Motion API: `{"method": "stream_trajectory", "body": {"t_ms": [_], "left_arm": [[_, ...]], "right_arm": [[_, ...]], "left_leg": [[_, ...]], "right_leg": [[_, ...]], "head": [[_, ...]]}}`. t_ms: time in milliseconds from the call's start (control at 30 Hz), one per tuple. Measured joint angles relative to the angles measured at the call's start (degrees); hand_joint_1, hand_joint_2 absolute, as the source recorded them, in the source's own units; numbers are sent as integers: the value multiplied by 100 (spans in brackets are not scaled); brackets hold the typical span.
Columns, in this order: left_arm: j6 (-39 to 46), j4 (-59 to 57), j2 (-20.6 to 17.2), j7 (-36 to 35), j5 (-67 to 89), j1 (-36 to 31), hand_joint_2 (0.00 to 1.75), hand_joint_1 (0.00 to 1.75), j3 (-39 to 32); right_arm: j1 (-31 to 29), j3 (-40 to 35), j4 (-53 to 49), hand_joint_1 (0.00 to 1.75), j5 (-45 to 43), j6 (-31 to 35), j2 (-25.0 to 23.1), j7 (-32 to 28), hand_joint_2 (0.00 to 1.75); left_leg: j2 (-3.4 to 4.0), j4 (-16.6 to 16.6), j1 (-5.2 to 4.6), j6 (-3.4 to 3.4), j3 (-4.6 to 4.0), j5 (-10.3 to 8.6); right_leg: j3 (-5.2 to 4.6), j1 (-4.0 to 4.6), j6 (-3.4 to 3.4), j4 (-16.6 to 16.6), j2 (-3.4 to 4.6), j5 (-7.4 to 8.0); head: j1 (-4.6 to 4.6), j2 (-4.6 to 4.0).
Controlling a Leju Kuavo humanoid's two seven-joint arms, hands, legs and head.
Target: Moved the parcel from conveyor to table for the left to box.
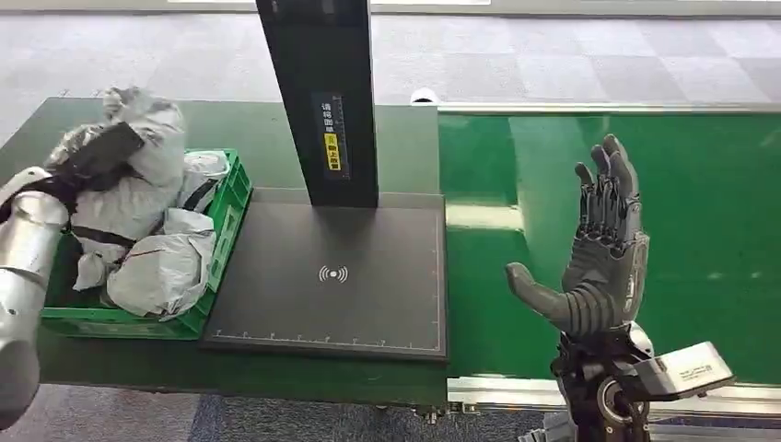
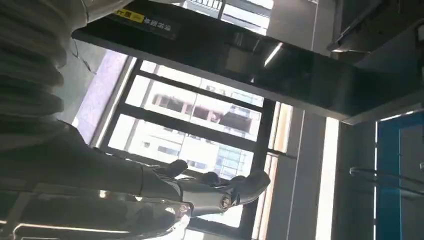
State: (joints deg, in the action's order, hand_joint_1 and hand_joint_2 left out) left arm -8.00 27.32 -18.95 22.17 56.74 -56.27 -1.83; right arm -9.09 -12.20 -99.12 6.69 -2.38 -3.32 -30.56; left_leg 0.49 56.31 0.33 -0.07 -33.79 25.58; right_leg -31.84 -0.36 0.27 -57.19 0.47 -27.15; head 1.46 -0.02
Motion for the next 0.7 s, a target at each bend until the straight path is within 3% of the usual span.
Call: {"method": "stream_trajectory", "body": {"t_ms": [200, 367, 567, 600, 633, 700], "left_arm": [[-526, -175, 179, 126, 155, 356, 175, 175, 736], [-1081, -315, 282, -81, 356, 209, 175, 175, 1155], [-1169, -420, 325, -136, 367, 116, 175, 175, 1411], [-1175, -426, 330, -134, 369, 114, 175, 162, 1435], [-1180, -437, 334, -134, 387, 101, 175, 0, 1451], [-1180, -452, 356, -136, 398, 78, 175, 0, 1520]], "right_arm": [[-200, 2, 166, 0, -9, -94, -7, 2, 175], [-302, 2, 288, 0, -92, -116, -5, 4, 175], [-412, 2, 391, 0, -105, -120, -7, 9, 175], [-419, 2, 408, 0, -105, -120, -7, 9, 175], [-425, 2, 422, 0, -107, -120, -5, 9, 175], [-434, 2, 433, 0, -122, -116, -4, 9, 175]], "left_leg": [[-23, -1, -1, 1, 18, 6], [-44, -3, -2, 3, 57, 9], [-70, -3, -16, 9, 89, 14], [-73, -3, -18, 10, 90, 13], [-76, -3, -19, 12, 91, 12], [-84, -3, -24, 13, 94, 12]], "right_leg": [[23, -2, 5, 2, -16, -8], [72, -5, 10, 5, -42, -28], [110, -22, 18, 6, -65, -36], [112, -25, 19, 5, -67, -35], [113, -28, 20, 6, -69, -35], [109, -33, 24, 6, -77, -37]], "head": [[0, 0], [0, 0], [-2, 0], [2, 0], [0, 0], [0, 0]]}}
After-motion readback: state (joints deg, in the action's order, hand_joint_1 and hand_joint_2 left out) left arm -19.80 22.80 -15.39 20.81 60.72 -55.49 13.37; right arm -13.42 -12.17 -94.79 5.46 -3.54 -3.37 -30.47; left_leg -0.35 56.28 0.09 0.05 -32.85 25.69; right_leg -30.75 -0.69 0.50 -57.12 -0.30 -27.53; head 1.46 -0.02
